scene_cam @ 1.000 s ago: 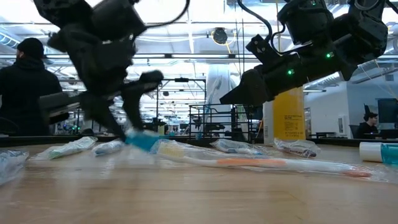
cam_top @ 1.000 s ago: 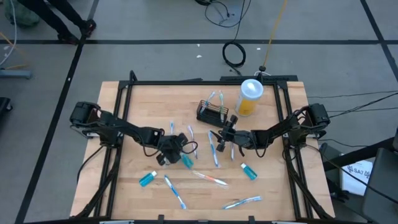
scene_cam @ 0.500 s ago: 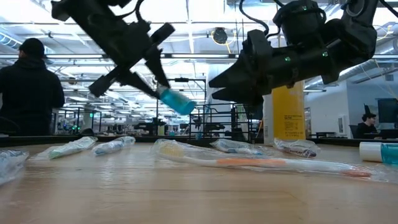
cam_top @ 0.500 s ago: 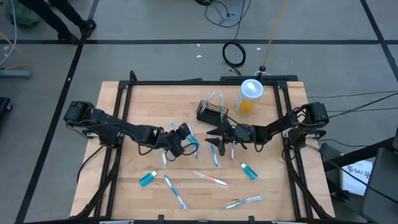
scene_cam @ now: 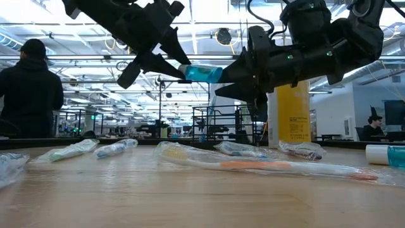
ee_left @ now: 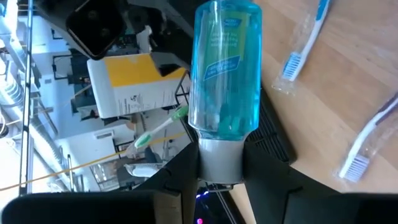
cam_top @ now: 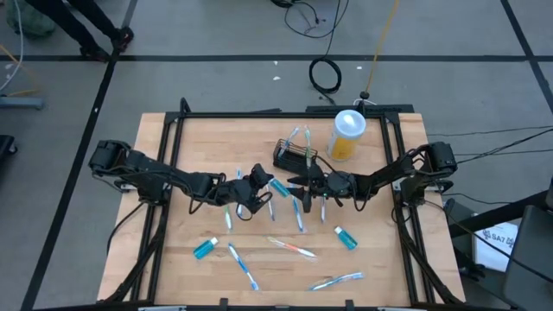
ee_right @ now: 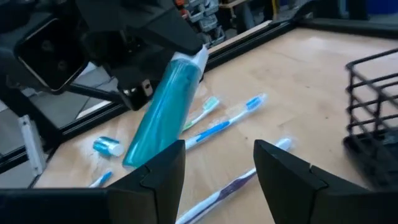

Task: Pick & Place toothbrushing station
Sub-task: Put the blue mouthwash bottle into the black organizer

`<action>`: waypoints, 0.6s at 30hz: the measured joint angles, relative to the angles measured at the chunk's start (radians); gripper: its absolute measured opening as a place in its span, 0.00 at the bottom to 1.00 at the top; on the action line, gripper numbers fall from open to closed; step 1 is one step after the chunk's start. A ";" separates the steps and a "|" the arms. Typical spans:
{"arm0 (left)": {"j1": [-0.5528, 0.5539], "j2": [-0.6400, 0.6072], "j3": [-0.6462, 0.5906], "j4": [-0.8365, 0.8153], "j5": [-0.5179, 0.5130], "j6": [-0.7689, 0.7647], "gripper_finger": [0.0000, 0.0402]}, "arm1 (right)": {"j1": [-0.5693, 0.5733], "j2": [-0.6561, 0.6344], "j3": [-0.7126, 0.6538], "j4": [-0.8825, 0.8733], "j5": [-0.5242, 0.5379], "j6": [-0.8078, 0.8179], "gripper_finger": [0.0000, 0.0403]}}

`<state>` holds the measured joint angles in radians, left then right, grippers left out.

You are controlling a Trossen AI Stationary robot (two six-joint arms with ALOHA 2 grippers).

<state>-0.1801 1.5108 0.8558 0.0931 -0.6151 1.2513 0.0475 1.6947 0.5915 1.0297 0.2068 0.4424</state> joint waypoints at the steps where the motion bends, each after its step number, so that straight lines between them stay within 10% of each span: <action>1: -0.004 0.000 0.000 -0.003 -0.001 0.000 0.28 | 0.000 0.000 0.000 -0.004 0.022 -0.017 0.45; 18: -0.055 0.000 0.000 -0.091 -0.206 -0.099 0.28 | -0.004 0.000 0.000 -0.038 -0.046 -0.147 0.59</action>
<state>-0.2352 1.5108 0.8558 0.0019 -0.8215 1.1522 0.0440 1.6947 0.5915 0.9912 0.1606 0.2958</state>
